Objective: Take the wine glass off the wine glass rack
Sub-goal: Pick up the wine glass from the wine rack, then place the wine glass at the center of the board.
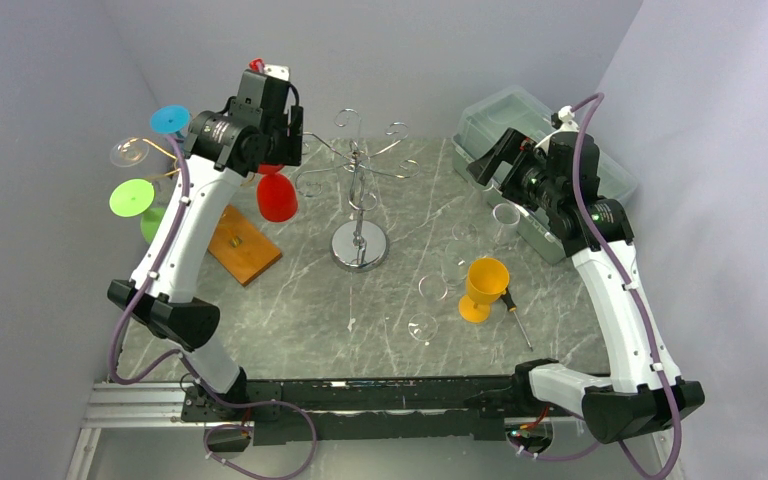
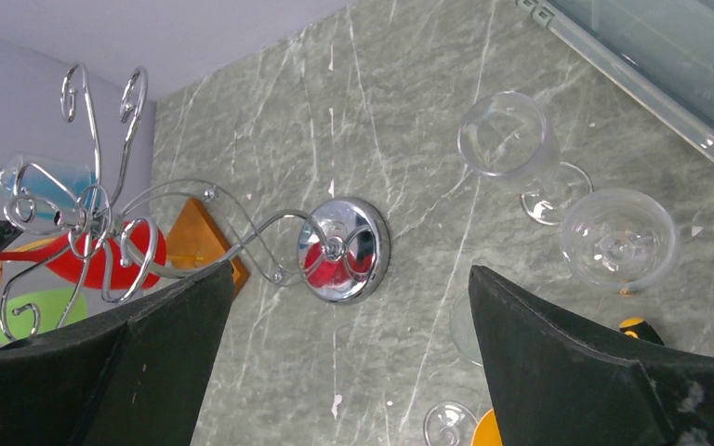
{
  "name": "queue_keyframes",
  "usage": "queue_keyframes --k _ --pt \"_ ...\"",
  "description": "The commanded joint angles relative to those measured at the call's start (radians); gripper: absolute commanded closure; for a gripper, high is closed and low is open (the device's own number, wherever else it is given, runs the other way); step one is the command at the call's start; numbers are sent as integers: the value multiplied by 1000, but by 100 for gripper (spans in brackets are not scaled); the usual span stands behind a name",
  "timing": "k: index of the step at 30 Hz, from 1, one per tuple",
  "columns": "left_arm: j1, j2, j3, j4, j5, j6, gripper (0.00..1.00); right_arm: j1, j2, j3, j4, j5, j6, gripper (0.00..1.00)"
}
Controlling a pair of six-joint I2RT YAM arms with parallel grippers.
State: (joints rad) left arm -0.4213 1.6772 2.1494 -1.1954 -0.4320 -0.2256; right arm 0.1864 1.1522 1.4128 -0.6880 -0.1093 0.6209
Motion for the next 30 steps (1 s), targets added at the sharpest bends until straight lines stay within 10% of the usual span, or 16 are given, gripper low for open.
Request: queue_keyframes --k 1,30 --pt "-26 -70 21 -38 -23 -23 54 15 -8 43 26 19 -4 0" --pt "-134 -405 -301 -127 193 -245 57 355 -135 -26 -53 208 75 0"
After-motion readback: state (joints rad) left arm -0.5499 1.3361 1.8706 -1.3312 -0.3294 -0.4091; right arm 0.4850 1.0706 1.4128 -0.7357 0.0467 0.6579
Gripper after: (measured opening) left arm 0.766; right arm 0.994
